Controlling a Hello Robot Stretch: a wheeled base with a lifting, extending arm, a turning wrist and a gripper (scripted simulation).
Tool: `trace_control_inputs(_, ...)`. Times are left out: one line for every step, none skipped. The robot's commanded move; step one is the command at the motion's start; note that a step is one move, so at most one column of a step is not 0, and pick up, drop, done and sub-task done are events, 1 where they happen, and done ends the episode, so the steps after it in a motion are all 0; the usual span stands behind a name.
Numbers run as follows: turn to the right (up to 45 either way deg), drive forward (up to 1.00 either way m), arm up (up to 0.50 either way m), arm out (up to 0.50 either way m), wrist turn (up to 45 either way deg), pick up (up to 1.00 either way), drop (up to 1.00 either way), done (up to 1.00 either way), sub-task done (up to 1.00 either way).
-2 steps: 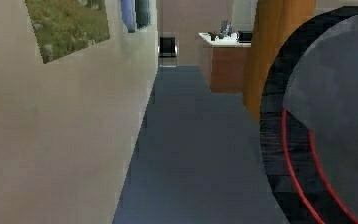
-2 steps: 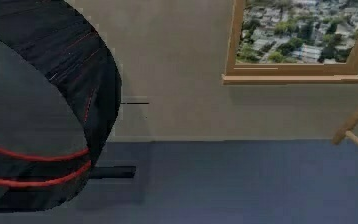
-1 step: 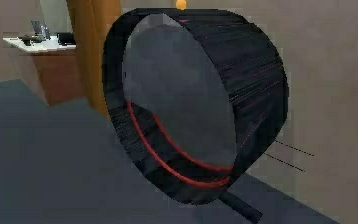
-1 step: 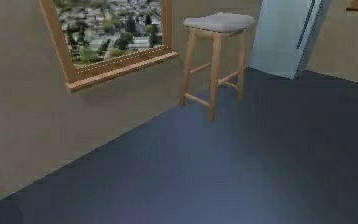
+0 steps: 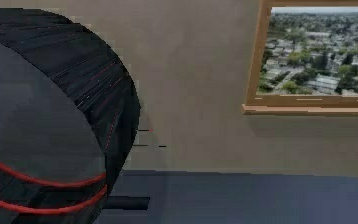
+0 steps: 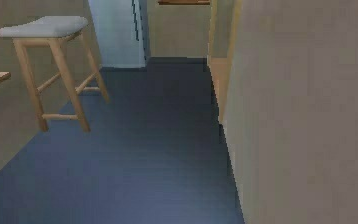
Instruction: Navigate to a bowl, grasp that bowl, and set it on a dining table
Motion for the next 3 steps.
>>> trace_control_inputs(0.0, 0.05, 0.0, 0.0, 0.0, 0.0, 0.0, 0.0, 0.0)
trace_control_inputs(-45.0, 0.0, 0.0, 0.0, 0.0, 0.0, 0.0, 0.0, 0.0)
trace_control_inputs(-39.0, 0.0, 0.0, 0.0, 0.0, 0.0, 0.0, 0.0, 0.0)
